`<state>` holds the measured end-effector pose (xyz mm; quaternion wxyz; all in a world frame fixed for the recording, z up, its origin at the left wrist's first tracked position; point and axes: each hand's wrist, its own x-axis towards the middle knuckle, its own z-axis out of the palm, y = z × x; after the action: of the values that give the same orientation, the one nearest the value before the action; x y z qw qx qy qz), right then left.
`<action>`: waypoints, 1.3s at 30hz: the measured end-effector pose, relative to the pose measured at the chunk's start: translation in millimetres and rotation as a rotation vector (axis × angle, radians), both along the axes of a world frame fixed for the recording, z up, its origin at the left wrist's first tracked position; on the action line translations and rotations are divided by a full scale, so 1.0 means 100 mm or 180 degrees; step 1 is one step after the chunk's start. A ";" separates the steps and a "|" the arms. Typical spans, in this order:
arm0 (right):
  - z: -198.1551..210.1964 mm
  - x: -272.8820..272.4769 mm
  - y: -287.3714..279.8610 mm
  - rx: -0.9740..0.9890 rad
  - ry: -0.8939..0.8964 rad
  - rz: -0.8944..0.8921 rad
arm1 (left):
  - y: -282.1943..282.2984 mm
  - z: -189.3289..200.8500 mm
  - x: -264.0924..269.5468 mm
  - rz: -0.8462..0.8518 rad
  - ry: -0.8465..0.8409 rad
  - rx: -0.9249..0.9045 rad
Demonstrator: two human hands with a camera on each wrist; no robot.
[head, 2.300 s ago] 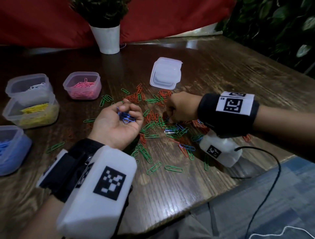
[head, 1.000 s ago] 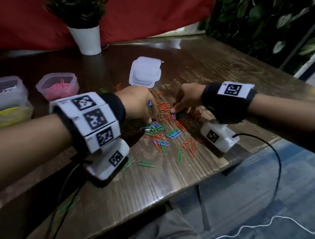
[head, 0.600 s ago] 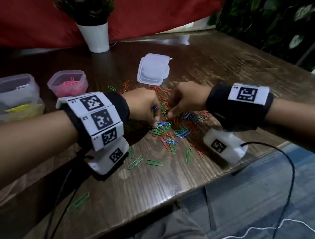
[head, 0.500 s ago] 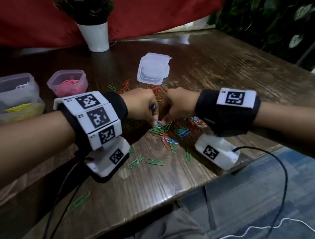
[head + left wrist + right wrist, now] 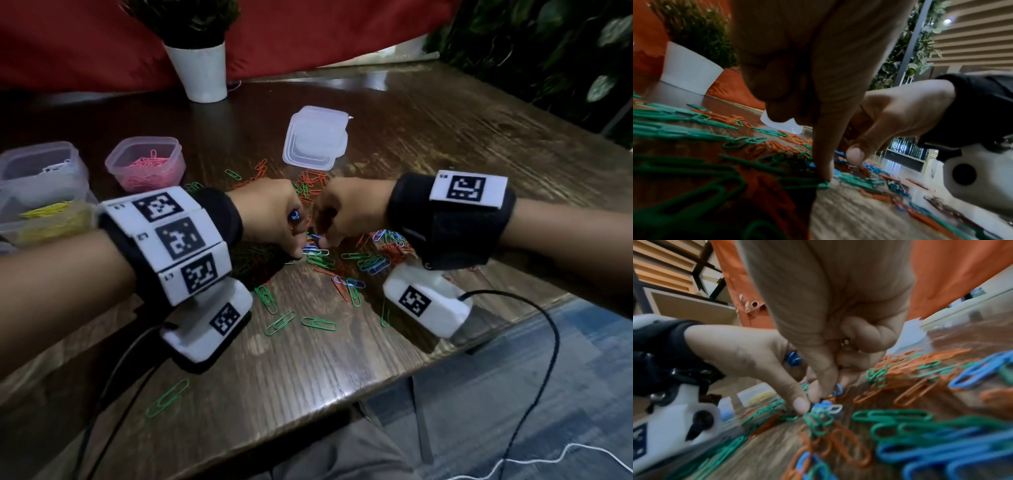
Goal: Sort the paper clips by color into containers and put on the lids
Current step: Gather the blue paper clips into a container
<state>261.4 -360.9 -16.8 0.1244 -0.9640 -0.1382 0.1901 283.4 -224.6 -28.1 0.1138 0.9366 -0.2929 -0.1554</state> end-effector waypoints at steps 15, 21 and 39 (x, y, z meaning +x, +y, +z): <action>-0.05 -0.04 -0.10 0.0894 0.0681 -0.0458 | 0.03 0.08 -0.02 0.0166 -0.0094 -0.0856; 0.04 -0.04 -0.33 0.0637 0.0387 -0.0574 | 0.23 0.09 -0.02 -0.0063 -0.0071 0.0103; -0.07 -0.40 -0.60 -0.0358 -0.0323 0.0275 | 0.20 0.05 -0.08 -0.0661 0.0451 0.0819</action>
<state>220.9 -421.3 -23.7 0.0545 -0.9710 -0.1749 0.1536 275.5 -204.5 -22.8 -0.0032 0.8948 -0.3569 -0.2681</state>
